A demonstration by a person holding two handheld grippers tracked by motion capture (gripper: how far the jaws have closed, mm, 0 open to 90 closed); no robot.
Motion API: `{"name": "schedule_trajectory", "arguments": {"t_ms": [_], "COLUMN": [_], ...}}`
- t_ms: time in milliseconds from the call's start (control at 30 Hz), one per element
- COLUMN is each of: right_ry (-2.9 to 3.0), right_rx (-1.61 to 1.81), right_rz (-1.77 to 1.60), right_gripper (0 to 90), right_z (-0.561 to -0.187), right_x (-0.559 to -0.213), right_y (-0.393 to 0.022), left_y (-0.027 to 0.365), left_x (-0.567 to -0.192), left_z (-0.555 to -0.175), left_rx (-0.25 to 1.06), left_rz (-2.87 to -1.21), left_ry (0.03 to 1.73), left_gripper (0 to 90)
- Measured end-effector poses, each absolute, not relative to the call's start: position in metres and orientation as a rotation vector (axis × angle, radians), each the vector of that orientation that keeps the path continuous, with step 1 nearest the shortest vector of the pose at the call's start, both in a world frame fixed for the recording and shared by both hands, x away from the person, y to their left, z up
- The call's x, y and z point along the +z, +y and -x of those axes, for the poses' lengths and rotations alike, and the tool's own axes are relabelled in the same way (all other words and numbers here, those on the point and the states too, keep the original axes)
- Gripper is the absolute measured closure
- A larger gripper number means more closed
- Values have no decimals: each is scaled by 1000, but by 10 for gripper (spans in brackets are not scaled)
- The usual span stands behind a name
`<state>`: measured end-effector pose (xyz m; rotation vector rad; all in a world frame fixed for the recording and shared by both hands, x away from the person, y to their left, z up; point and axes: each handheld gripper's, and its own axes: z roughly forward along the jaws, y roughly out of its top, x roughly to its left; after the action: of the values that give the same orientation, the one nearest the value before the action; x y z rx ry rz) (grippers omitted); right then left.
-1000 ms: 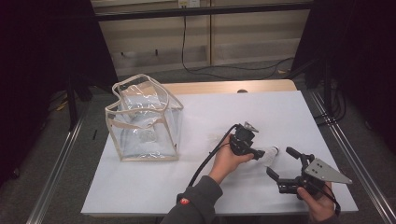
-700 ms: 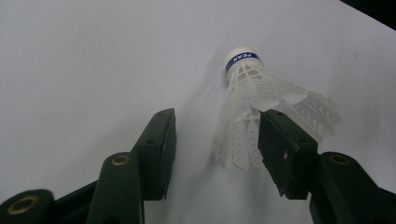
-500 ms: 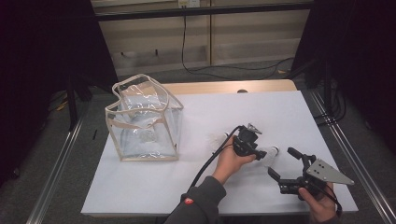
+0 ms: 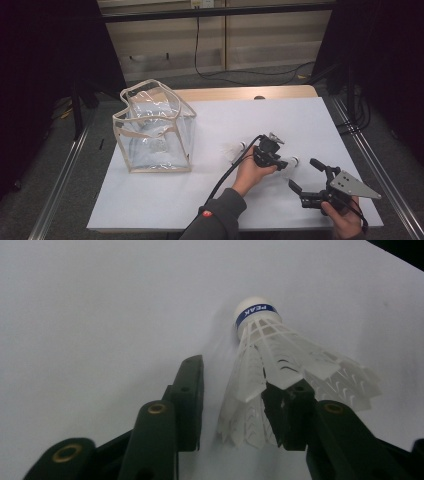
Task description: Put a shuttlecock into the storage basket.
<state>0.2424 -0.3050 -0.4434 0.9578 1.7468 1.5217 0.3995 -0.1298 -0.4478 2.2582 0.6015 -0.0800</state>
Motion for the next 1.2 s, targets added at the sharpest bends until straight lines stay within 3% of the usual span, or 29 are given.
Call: {"name": "schedule_trajectory", "arguments": {"t_ms": [367, 1200], "right_ry": [1746, 1765], "right_rx": [1520, 1524], "right_rz": [-959, -936], "right_gripper": [16, 17], "right_z": [-242, -246], "right_x": [-443, -444], "right_y": [-305, -300], "left_y": [-135, -110], "left_x": [-449, -420], "left_z": [-397, -399], "left_rx": [-175, -237], "left_rz": [-2223, -2252], "left_ry": [628, 673], "left_gripper": [856, 898]}}
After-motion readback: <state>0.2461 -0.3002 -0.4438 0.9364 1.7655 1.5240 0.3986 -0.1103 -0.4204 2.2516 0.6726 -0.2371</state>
